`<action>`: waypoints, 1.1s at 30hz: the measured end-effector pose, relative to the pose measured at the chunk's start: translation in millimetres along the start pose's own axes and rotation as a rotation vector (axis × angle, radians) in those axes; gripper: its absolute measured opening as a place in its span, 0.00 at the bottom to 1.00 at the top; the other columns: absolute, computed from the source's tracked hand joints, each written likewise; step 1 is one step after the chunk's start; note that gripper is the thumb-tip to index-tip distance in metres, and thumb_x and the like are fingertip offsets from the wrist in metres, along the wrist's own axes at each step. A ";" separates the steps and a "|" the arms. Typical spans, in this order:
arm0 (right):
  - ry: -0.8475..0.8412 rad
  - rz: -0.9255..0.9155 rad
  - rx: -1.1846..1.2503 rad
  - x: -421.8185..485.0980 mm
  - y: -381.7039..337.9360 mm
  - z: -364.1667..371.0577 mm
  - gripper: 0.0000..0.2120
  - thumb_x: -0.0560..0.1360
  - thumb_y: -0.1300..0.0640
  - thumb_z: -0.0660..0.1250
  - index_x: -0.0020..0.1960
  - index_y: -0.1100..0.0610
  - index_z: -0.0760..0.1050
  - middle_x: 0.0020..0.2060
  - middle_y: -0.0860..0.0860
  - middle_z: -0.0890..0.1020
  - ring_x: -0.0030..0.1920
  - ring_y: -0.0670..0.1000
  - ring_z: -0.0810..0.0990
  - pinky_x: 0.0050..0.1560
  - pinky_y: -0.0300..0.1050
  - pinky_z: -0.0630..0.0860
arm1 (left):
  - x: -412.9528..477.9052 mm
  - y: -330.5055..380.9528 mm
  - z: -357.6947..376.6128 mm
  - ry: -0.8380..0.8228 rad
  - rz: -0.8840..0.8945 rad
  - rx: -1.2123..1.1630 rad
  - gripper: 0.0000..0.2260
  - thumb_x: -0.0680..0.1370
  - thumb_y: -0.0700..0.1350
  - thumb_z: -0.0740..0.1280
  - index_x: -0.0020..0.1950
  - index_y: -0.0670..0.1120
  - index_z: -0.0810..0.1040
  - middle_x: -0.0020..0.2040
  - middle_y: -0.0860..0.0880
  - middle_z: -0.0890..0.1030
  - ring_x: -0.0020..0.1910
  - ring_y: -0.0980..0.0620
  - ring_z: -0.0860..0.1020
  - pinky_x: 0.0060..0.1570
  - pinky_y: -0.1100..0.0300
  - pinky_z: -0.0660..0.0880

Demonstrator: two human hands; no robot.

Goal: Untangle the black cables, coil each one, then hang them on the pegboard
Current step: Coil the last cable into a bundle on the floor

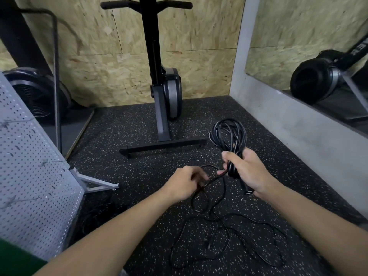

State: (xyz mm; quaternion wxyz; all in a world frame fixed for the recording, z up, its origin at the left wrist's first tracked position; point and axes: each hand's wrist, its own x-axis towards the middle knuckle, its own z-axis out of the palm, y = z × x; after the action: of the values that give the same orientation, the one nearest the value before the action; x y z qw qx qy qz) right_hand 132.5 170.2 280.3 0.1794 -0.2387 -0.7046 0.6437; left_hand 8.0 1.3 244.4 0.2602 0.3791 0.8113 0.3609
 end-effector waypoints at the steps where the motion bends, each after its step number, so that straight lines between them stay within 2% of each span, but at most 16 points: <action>1: 0.003 -0.015 0.036 -0.3 -3.4 -1.1 0.15 0.81 0.54 0.70 0.57 0.66 0.74 0.38 0.54 0.81 0.38 0.53 0.86 0.56 0.65 0.83 | 2.0 -5.1 -3.1 0.008 -0.062 0.087 0.16 0.85 0.35 0.57 0.53 0.48 0.83 0.43 0.48 0.86 0.37 0.54 0.84 0.36 0.62 0.78; 3: 0.004 -0.050 0.069 -2.5 -10.0 -2.2 0.11 0.82 0.56 0.69 0.53 0.64 0.74 0.39 0.56 0.79 0.36 0.52 0.84 0.54 0.65 0.84 | 5.6 -13.9 -9.4 -0.021 -0.200 0.117 0.14 0.86 0.39 0.57 0.52 0.46 0.82 0.41 0.47 0.86 0.35 0.53 0.84 0.29 0.66 0.74; 5: 0.007 -0.071 0.064 -3.7 -11.1 -2.6 0.08 0.83 0.57 0.68 0.51 0.63 0.74 0.39 0.57 0.77 0.35 0.51 0.82 0.53 0.65 0.84 | 6.1 -18.1 -13.9 -0.057 -0.283 0.170 0.13 0.86 0.42 0.59 0.55 0.46 0.84 0.42 0.46 0.86 0.37 0.51 0.85 0.31 0.65 0.75; 7: 0.020 -0.069 0.037 -2.7 -7.9 -3.5 0.09 0.83 0.56 0.68 0.52 0.63 0.74 0.39 0.56 0.78 0.35 0.51 0.84 0.54 0.67 0.83 | 4.2 -17.2 -12.4 -0.077 -0.291 0.338 0.11 0.85 0.48 0.63 0.60 0.51 0.85 0.52 0.46 0.84 0.47 0.49 0.84 0.45 0.59 0.81; 9: 0.029 -0.067 0.028 -1.6 -5.7 -3.8 0.09 0.83 0.55 0.68 0.53 0.62 0.74 0.38 0.54 0.78 0.34 0.52 0.84 0.56 0.70 0.82 | 0.3 -11.3 -4.8 -0.043 -0.223 0.566 0.12 0.82 0.55 0.69 0.64 0.56 0.84 0.69 0.43 0.72 0.68 0.44 0.74 0.69 0.49 0.75; 11: 0.051 -0.079 0.045 -1.6 -6.1 -2.3 0.08 0.83 0.56 0.67 0.53 0.62 0.74 0.37 0.54 0.77 0.34 0.52 0.84 0.55 0.70 0.81 | -3.8 0.6 0.9 -0.003 0.009 0.592 0.16 0.78 0.48 0.74 0.66 0.57 0.82 0.79 0.46 0.60 0.79 0.42 0.60 0.79 0.44 0.63; 12: 0.065 -0.087 0.062 -1.8 -7.1 -0.9 0.08 0.83 0.56 0.67 0.52 0.62 0.74 0.37 0.54 0.76 0.34 0.51 0.83 0.55 0.70 0.82 | -5.0 6.5 2.9 -0.039 0.144 0.533 0.17 0.77 0.42 0.74 0.64 0.56 0.83 0.81 0.48 0.59 0.81 0.45 0.58 0.80 0.45 0.61; 14: 0.101 -0.110 0.089 -2.6 -9.3 1.3 0.07 0.83 0.57 0.67 0.52 0.62 0.73 0.37 0.54 0.75 0.34 0.51 0.81 0.51 0.67 0.84 | -8.1 15.7 7.0 -0.184 0.264 0.307 0.15 0.77 0.38 0.73 0.60 0.53 0.85 0.76 0.52 0.73 0.76 0.53 0.71 0.78 0.50 0.67; 16: 0.145 -0.134 0.087 -2.5 -11.7 1.5 0.07 0.83 0.58 0.67 0.51 0.62 0.73 0.38 0.54 0.75 0.36 0.52 0.79 0.45 0.61 0.85 | -11.6 19.9 11.8 -0.303 0.191 0.061 0.09 0.78 0.43 0.69 0.55 0.52 0.85 0.58 0.52 0.87 0.58 0.56 0.84 0.67 0.52 0.77; 18: 0.177 -0.150 0.084 -1.9 -12.0 -0.5 0.05 0.83 0.60 0.66 0.52 0.61 0.74 0.39 0.54 0.76 0.37 0.53 0.79 0.39 0.55 0.84 | -16.2 25.0 14.8 -0.326 0.108 -0.059 0.10 0.80 0.51 0.66 0.55 0.49 0.84 0.47 0.47 0.88 0.45 0.52 0.86 0.55 0.53 0.79; 20: 0.208 -0.162 0.030 -1.4 -9.7 -4.4 0.04 0.83 0.60 0.66 0.51 0.59 0.74 0.39 0.54 0.77 0.36 0.53 0.80 0.37 0.53 0.84 | -17.5 28.7 14.3 -0.293 0.074 -0.036 0.20 0.80 0.65 0.64 0.53 0.50 0.85 0.43 0.47 0.87 0.37 0.54 0.83 0.49 0.55 0.77; 24: 0.275 -0.224 -0.303 -0.2 -2.3 -12.8 0.01 0.83 0.55 0.66 0.52 0.51 0.75 0.39 0.52 0.83 0.37 0.51 0.85 0.41 0.51 0.84 | -20.1 38.9 10.0 -0.144 0.045 0.076 0.30 0.73 0.76 0.64 0.51 0.52 0.89 0.39 0.56 0.83 0.33 0.66 0.76 0.47 0.60 0.76; 27: 0.296 -0.294 -0.493 0.9 -1.4 -14.2 0.02 0.82 0.54 0.65 0.51 0.50 0.74 0.39 0.50 0.82 0.39 0.49 0.83 0.40 0.44 0.77 | -23.2 44.0 3.7 -0.078 0.034 0.043 0.30 0.71 0.77 0.66 0.42 0.51 0.89 0.26 0.59 0.78 0.25 0.65 0.73 0.42 0.60 0.71; 29: 0.272 -0.317 -0.582 1.8 -1.4 -14.8 0.02 0.83 0.55 0.65 0.52 0.52 0.73 0.39 0.50 0.81 0.37 0.47 0.80 0.37 0.39 0.71 | -23.8 43.4 0.5 -0.037 0.049 0.038 0.32 0.69 0.77 0.67 0.41 0.48 0.88 0.30 0.56 0.82 0.29 0.66 0.77 0.42 0.61 0.71; 31: 0.232 -0.289 -0.639 4.2 1.8 -17.0 0.03 0.82 0.55 0.65 0.51 0.54 0.73 0.37 0.50 0.80 0.34 0.47 0.78 0.35 0.40 0.69 | -23.4 39.4 -2.3 0.021 0.107 0.072 0.33 0.69 0.76 0.70 0.41 0.44 0.85 0.35 0.51 0.84 0.33 0.61 0.79 0.39 0.62 0.71; 33: 0.178 -0.227 -0.715 6.8 6.8 -22.3 0.04 0.82 0.55 0.65 0.50 0.55 0.73 0.36 0.51 0.80 0.34 0.49 0.78 0.33 0.40 0.69 | -23.5 37.1 -5.5 0.099 0.216 0.093 0.30 0.71 0.72 0.73 0.35 0.43 0.80 0.30 0.51 0.78 0.29 0.57 0.73 0.33 0.61 0.69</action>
State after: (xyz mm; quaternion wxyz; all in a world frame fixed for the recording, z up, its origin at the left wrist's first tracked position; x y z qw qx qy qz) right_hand 140.1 192.8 275.5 0.2155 -0.2614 -0.8882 0.3103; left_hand 33.6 -2.9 280.2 0.1613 0.4577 0.7936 0.3670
